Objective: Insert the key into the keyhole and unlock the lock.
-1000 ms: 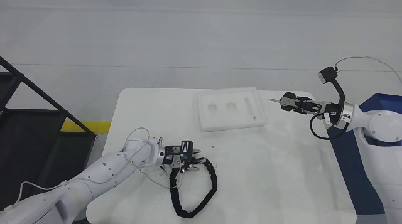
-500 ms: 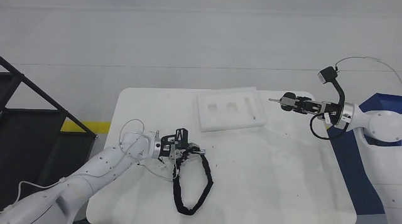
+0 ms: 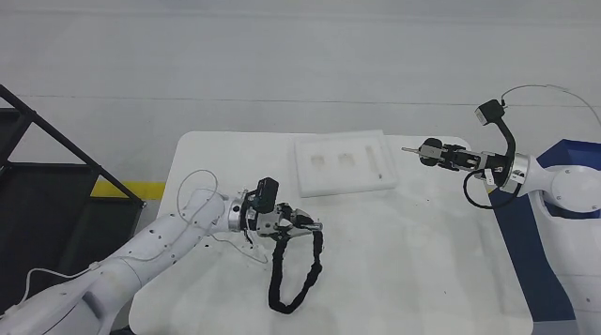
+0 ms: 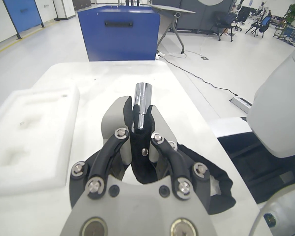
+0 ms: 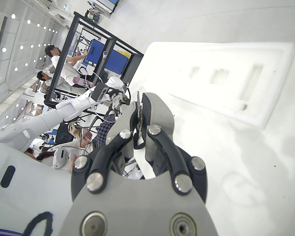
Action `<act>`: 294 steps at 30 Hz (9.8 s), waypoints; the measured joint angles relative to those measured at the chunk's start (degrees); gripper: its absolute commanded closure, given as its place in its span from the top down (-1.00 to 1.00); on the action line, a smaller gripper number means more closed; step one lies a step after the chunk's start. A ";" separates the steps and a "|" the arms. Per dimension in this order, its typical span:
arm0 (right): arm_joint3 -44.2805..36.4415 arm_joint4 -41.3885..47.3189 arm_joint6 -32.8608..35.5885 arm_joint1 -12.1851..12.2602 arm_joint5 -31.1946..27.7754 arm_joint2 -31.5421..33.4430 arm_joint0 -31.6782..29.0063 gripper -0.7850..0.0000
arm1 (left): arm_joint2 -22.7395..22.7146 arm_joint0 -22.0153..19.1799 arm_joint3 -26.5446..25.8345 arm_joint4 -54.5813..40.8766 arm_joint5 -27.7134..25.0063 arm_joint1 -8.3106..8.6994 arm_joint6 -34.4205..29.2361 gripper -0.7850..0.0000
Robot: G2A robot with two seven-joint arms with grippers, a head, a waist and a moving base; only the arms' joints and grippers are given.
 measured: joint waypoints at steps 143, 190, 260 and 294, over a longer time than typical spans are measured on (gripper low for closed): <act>-34.92 -22.49 9.17 5.93 17.69 -10.82 0.44 -1.00 | -8.30 -0.86 -6.50 0.46 8.73 -9.16 -16.28 -1.00; -48.87 -41.58 17.37 6.47 31.79 -17.93 7.57 -1.00 | -10.73 0.41 -9.73 4.50 10.20 -11.97 -17.41 -1.00; -42.34 -37.59 9.17 5.77 24.90 -20.97 10.50 1.00 | -13.44 1.73 -6.91 2.97 4.10 -13.91 -17.48 -1.00; -43.13 -39.83 1.60 9.25 -15.75 -8.56 -2.29 1.00 | -0.44 -8.58 -3.75 -51.90 -0.54 -10.71 -51.22 -1.00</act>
